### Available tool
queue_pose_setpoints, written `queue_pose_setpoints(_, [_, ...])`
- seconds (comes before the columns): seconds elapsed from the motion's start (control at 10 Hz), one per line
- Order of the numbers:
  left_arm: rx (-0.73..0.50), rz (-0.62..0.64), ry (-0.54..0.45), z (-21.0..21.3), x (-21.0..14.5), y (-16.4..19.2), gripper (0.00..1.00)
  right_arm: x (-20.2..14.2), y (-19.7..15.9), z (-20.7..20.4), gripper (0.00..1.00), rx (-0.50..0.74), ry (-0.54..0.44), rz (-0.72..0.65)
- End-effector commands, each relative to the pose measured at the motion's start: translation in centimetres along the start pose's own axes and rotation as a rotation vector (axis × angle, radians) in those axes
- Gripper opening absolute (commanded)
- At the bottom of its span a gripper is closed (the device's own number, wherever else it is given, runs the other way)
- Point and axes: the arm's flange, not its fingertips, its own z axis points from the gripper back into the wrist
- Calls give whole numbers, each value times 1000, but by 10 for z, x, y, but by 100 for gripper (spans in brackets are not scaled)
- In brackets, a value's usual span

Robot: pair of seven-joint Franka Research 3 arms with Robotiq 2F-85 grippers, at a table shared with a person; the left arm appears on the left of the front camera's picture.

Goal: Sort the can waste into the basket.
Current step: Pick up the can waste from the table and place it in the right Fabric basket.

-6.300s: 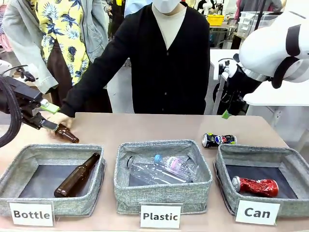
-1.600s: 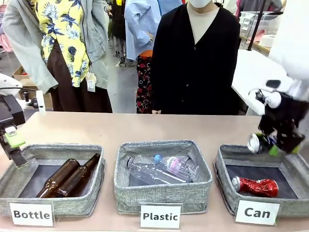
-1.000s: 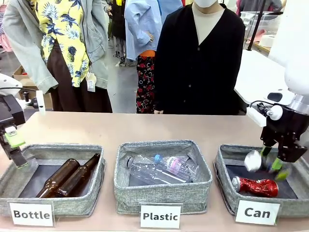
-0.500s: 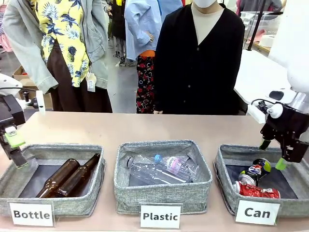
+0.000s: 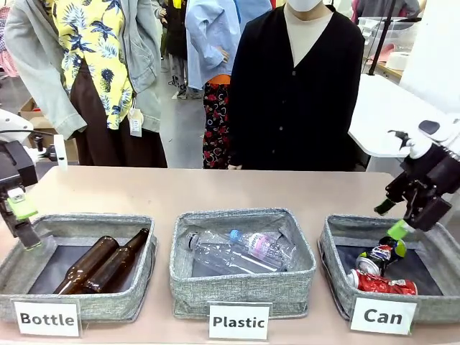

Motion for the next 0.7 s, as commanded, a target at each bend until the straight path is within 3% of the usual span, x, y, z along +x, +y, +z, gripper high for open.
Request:
queue_pose_setpoints(0.0, [-16, -18, -11, 0, -1, -2, 100, -3, 7, 5, 100, -117, -463, -236])
queue_pose_setpoints(0.3, [-16, -18, -11, 0, -1, -2, 100, -8, 7, 8, 100, 191, -866, -286])
queue_pose_setpoints(0.5, [-16, -18, -11, 0, -1, -2, 100, -14, -8, 8, 100, 251, -973, -380])
queue_pose_setpoints(0.6, [-16, -18, -11, 0, -1, -2, 100, -13, -12, 8, 100, 273, -987, -334])
